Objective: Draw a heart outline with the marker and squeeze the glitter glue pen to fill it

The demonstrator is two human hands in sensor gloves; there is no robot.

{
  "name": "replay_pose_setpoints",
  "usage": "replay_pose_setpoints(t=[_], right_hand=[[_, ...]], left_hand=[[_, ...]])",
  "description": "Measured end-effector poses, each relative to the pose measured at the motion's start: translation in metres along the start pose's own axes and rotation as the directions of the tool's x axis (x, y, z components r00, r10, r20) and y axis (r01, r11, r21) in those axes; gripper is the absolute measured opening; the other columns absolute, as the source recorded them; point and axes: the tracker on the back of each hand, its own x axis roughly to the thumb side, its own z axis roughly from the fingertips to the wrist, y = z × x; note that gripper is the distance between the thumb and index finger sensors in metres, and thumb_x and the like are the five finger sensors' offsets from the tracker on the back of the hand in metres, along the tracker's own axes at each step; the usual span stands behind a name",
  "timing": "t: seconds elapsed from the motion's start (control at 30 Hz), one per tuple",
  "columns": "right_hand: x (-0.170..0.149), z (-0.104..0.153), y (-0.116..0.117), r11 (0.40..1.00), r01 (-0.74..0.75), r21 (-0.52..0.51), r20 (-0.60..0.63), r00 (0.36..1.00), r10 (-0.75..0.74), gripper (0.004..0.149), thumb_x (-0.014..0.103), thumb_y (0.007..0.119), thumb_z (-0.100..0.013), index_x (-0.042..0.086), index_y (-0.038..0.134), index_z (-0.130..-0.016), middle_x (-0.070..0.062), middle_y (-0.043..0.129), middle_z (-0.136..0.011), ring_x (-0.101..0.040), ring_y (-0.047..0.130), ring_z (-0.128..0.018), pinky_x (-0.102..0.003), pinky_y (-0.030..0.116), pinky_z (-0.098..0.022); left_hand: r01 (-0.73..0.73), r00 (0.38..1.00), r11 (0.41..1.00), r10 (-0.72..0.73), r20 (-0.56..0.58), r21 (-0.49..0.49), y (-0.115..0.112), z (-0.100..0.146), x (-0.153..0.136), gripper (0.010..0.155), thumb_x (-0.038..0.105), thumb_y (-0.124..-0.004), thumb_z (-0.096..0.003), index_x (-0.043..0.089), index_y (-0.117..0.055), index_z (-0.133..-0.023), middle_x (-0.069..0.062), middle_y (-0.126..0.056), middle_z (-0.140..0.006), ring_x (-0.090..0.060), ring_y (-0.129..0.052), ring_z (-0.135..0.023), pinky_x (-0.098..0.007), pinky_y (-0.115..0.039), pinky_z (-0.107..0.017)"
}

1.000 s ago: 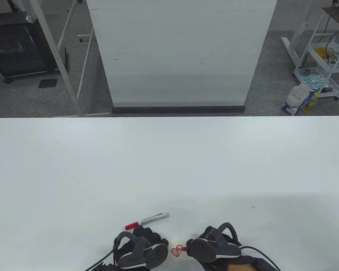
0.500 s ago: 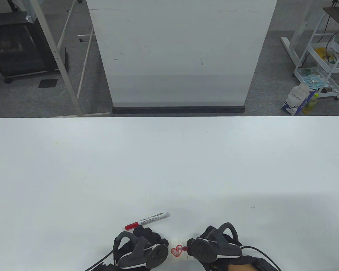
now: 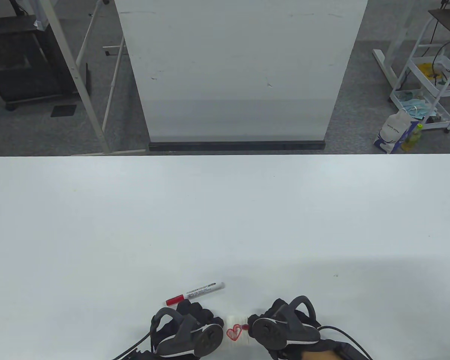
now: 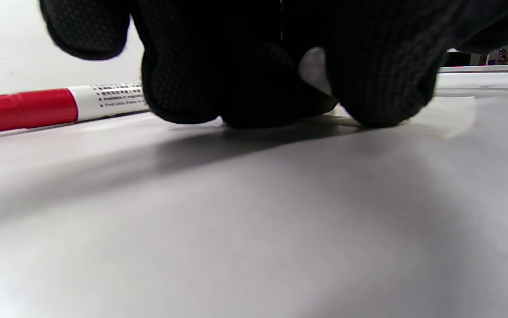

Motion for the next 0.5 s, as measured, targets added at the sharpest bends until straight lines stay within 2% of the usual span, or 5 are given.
replay_pose_setpoints(t=[0.2, 0.37, 0.5], right_hand=[[-0.0024, 0.0008, -0.0014, 0.994, 0.073, 0.079, 0.037, 0.996, -0.076, 0.043, 0.042, 0.084, -0.036, 0.013, 0.099, -0.064, 0.005, 0.099, -0.012, -0.014, 0.093, 0.004, -0.038, 0.089, -0.041], [-0.0014, 0.0002, -0.0009, 1.0, 0.0, 0.015, 0.01, 1.0, 0.0, 0.043, 0.042, 0.083, -0.036, 0.013, 0.099, -0.065, 0.005, 0.099, -0.012, -0.014, 0.094, 0.003, -0.038, 0.088, -0.042], [-0.0013, 0.0012, -0.0017, 0.997, 0.039, 0.059, 0.028, 0.999, -0.04, 0.043, 0.041, 0.083, -0.036, 0.013, 0.099, -0.064, 0.005, 0.099, -0.012, -0.014, 0.094, 0.003, -0.038, 0.088, -0.042]], left_hand=[[0.001, 1.0, 1.0, -0.001, 0.0, 0.0, 0.0, 0.0, 0.0002, 0.046, 0.048, -0.088, -0.0429, 0.028, -0.088, -0.084, 0.0, -0.098, -0.075, -0.03, -0.094, -0.069, -0.064, -0.066, -0.066], [0.001, 1.0, 1.0, -0.001, 0.0, 0.0, 0.0, 0.0, 0.0002, 0.046, 0.048, -0.088, -0.043, 0.028, -0.088, -0.084, 0.0, -0.098, -0.075, -0.03, -0.094, -0.069, -0.064, -0.066, -0.066], [0.001, 1.0, 1.0, -0.001, 0.0, 0.0, 0.0, 0.0, 0.0002, 0.046, 0.048, -0.088, -0.043, 0.028, -0.088, -0.084, 0.0, -0.098, -0.075, -0.03, -0.094, -0.069, -0.064, -0.066, -0.066]])
